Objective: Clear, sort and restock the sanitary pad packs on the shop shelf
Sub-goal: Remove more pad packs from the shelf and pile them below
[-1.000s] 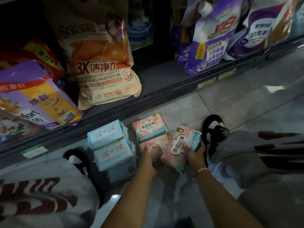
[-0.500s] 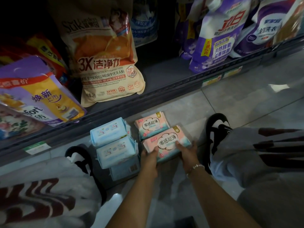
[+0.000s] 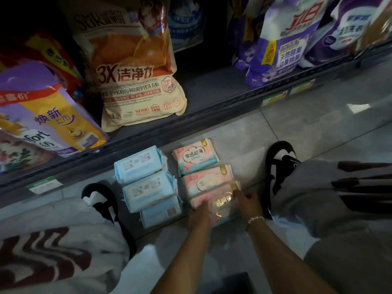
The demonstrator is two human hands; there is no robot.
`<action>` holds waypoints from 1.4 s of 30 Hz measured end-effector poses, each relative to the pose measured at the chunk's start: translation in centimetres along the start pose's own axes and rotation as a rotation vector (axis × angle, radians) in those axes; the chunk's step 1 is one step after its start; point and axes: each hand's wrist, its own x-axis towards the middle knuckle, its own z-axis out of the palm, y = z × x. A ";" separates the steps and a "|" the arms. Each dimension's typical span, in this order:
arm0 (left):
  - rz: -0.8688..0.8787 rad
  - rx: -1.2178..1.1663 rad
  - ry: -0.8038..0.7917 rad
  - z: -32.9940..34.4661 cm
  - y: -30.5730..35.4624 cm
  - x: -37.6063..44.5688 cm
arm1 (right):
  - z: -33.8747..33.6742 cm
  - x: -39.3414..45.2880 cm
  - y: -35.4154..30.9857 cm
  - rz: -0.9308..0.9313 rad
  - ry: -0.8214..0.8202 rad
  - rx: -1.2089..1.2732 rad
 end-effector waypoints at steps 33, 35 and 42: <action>0.304 0.071 -0.161 -1.1 2.8 -2.1 | -0.9 -1.8 -0.9 -0.073 -0.143 -0.082; 0.374 0.123 -0.128 -1.4 3.9 -3.5 | -1.3 -3.2 -2.3 -0.148 -0.134 -0.083; 0.691 0.203 -0.092 -3.6 9.6 -12.6 | -2.3 -9.4 -10.1 -0.567 -0.100 -0.027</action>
